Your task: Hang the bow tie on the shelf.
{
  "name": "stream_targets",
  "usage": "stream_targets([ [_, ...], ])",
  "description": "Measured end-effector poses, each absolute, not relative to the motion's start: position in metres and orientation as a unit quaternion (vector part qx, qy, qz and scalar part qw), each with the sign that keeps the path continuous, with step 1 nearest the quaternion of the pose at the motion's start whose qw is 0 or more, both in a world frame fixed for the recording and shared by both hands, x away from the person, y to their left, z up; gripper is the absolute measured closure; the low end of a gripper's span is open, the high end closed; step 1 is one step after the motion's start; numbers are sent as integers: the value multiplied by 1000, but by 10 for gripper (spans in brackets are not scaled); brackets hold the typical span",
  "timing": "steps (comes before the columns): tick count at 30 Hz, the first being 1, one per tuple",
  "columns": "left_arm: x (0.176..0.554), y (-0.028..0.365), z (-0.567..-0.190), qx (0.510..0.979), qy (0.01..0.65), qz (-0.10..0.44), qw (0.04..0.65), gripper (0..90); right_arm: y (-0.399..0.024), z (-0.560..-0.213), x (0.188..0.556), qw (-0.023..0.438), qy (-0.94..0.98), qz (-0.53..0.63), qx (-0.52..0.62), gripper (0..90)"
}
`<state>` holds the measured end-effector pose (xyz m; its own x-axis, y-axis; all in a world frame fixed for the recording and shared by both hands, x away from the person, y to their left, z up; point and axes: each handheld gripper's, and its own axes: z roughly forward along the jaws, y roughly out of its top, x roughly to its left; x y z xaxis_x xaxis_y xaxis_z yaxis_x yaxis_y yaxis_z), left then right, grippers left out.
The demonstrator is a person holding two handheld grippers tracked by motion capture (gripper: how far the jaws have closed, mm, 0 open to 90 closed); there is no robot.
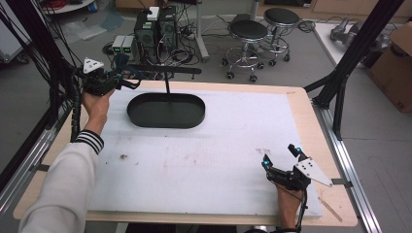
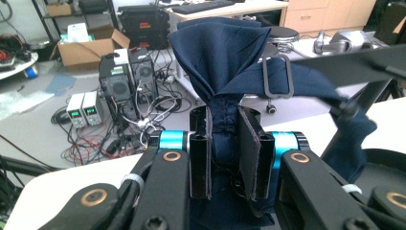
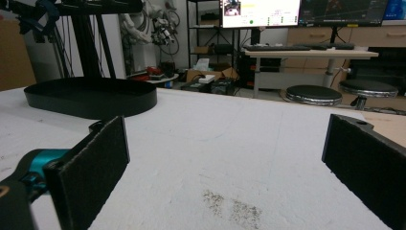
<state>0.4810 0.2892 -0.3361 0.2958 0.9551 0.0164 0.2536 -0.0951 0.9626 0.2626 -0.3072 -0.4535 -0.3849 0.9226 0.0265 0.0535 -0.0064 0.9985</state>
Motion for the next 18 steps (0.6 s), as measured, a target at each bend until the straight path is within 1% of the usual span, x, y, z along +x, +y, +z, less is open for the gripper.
stream_targets([
  [4,480,292,-342,644,472,357,485,754,-307,-454,263,374,597,580,410,12],
  [7,481,293,-345,650,472,338,489,749,-307,-454,263,375,597,579,409,12],
  [12,480,295,-353,653,475,321,495,746,-307,-453,263,375,597,579,408,12],
  [18,477,293,-355,654,472,318,499,732,-307,-454,263,374,597,580,409,12],
])
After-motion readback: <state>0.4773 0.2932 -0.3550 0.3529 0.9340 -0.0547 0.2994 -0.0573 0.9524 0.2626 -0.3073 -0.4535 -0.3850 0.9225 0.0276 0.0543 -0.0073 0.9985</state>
